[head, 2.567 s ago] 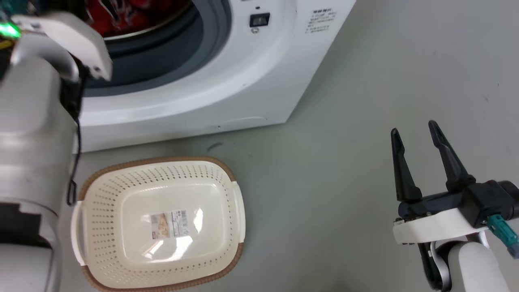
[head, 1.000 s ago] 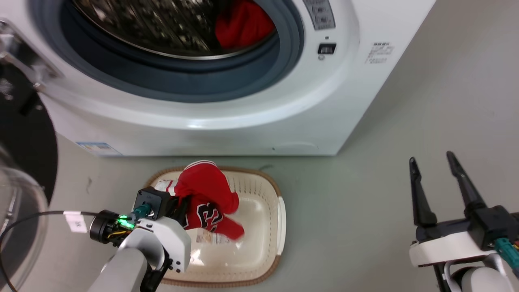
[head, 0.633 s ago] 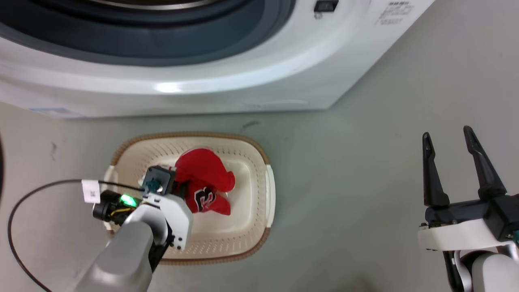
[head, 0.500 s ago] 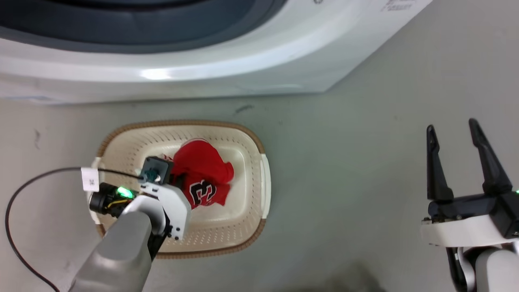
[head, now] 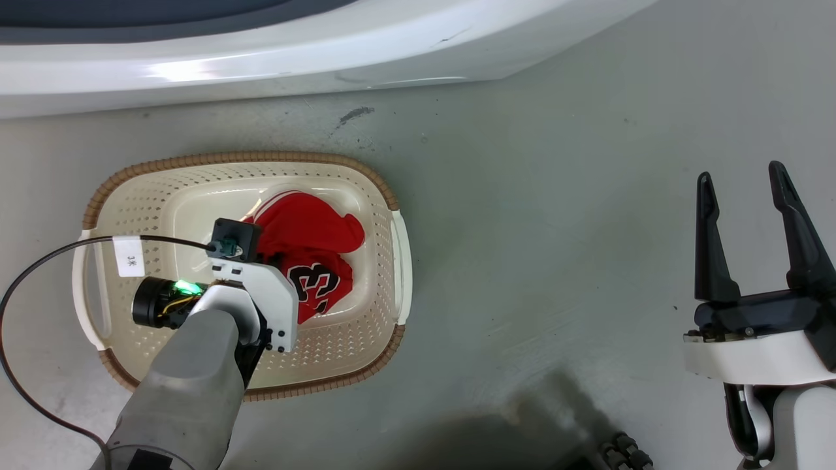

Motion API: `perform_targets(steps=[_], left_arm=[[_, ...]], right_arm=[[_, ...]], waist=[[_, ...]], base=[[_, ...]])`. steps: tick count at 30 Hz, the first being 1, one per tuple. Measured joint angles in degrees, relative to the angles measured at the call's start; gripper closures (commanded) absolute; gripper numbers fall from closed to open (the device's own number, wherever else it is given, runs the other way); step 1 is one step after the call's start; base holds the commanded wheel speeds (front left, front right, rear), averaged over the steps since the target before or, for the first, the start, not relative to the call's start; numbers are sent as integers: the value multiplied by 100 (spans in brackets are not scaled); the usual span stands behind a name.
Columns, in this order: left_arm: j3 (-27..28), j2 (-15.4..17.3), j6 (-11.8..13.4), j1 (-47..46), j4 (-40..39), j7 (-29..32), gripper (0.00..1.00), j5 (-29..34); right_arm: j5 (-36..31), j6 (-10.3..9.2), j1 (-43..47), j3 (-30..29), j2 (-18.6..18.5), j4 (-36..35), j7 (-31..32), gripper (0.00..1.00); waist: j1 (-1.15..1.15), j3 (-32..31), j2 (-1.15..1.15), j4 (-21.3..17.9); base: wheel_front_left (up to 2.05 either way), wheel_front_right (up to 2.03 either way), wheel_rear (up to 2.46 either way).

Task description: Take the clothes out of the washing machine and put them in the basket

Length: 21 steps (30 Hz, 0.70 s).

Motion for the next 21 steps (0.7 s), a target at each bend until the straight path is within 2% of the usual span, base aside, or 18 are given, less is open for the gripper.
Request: perform_targets(steps=[5,6,13,21], left_arm=[[34,-42,37,-26,75,-109,100,-80],[19,-48,65,-26,84,-158,0,-74],[-37,-83,48,132,137,-256,0,-100],[-30,-127,-55,452,121,-469,0,-216]], right_arm=[[22,0,-14,-29,0,0,0,0],[22,0,-18,-33,0,7,0,0],[-22,0,-27,20,1,131,0,0],[-56,0,-32,58,2,388,0,0]], waist=[[0,58,0,-6],[0,50,0,3],[-1,-223,0,80],[-1,-910,0,175]], base=[[0,0,0],[0,0,0],[0,0,0],[0,0,0]])
